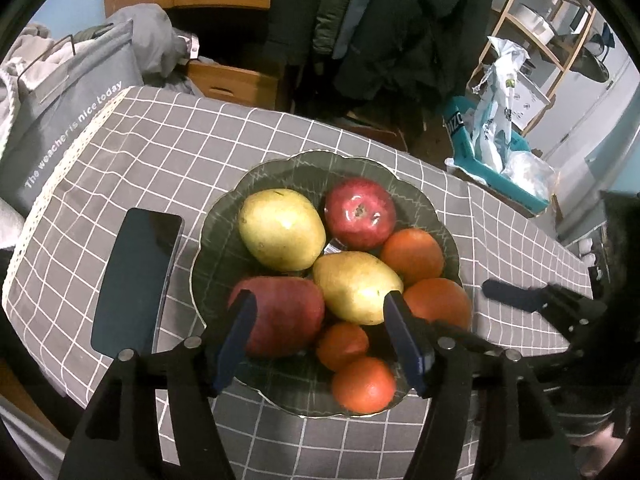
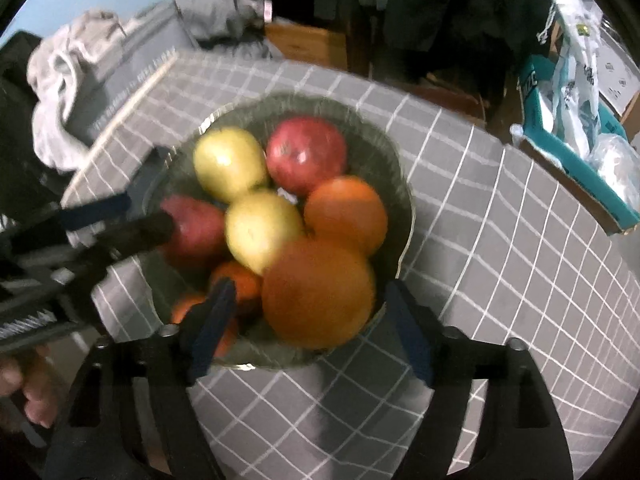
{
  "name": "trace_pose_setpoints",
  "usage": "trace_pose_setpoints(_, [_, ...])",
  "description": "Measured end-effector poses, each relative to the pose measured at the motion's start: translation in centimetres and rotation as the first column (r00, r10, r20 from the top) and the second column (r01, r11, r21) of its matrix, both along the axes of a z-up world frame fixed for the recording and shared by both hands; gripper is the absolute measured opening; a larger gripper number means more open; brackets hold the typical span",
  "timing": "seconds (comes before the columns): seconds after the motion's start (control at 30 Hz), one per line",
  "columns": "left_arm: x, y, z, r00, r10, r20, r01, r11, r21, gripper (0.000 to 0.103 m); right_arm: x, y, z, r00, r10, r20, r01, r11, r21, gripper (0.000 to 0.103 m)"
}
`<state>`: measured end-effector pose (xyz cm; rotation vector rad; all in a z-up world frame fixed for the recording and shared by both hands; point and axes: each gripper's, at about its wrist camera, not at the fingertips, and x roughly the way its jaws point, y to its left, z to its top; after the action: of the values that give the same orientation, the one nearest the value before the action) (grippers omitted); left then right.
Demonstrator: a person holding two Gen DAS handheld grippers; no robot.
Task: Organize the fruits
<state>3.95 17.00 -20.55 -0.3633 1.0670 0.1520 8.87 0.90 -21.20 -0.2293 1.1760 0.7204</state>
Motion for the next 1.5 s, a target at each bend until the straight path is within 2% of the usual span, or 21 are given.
trace_pose_setpoints(0.2, [-0.4,0.2,1.0,1.0,0.014,0.026,-0.014,1.0,-0.004,0.068,0.2,-0.6,1.7,0.999,-0.022,0.039,0.022,1.0,0.011,0.082])
trace_pose_setpoints(0.47, [-1.1,0.2,3.1,0.997,0.022,0.07,-0.023,1.0,0.012,0.068,0.0,-1.6,2.9,0.992,-0.033,0.119,0.038,0.998,-0.041,0.082])
trace_pose_setpoints(0.57, [-1.2,0.0,4.0,0.996,0.026,0.085,-0.028,0.999,0.017,0.073,-0.2,-2.1,3.9,0.987,-0.045,0.154,0.052,0.998,-0.044,0.082])
trace_pose_setpoints(0.73, [-1.8,-0.8,6.2,0.992,0.015,0.127,-0.024,0.997,0.068,0.074,-0.2,-3.6,6.2,0.975,-0.086,0.204,0.091,0.996,-0.015,0.082])
trace_pose_setpoints(0.8, [-2.1,-1.2,7.2,0.989,0.01,0.149,-0.023,0.996,0.083,0.079,-0.3,-4.4,7.4,0.968,-0.107,0.226,0.108,0.994,0.006,0.082])
trace_pose_setpoints(0.93, [-2.6,-1.9,9.0,0.982,-0.003,0.188,-0.018,0.994,0.111,0.079,-0.5,-5.9,9.8,0.95,-0.145,0.275,0.139,0.989,0.041,0.082])
trace_pose_setpoints(1.13, [-3.4,-2.9,11.8,0.968,-0.019,0.248,-0.022,0.987,0.158,0.086,-1.2,-7.9,12.9,0.923,-0.196,0.331,0.173,0.98,0.096,0.083])
trace_pose_setpoints(1.23, [-3.7,-3.4,13.0,0.961,-0.029,0.276,-0.02,0.984,0.174,0.086,-1.6,-8.8,14.3,0.909,-0.213,0.359,0.181,0.976,0.119,0.086])
trace_pose_setpoints(1.5, [-4.5,-4.3,15.6,0.94,-0.042,0.339,-0.028,0.979,0.201,0.094,-3.4,-10.7,17.9,0.86,-0.24,0.451,0.184,0.969,0.165,0.087])
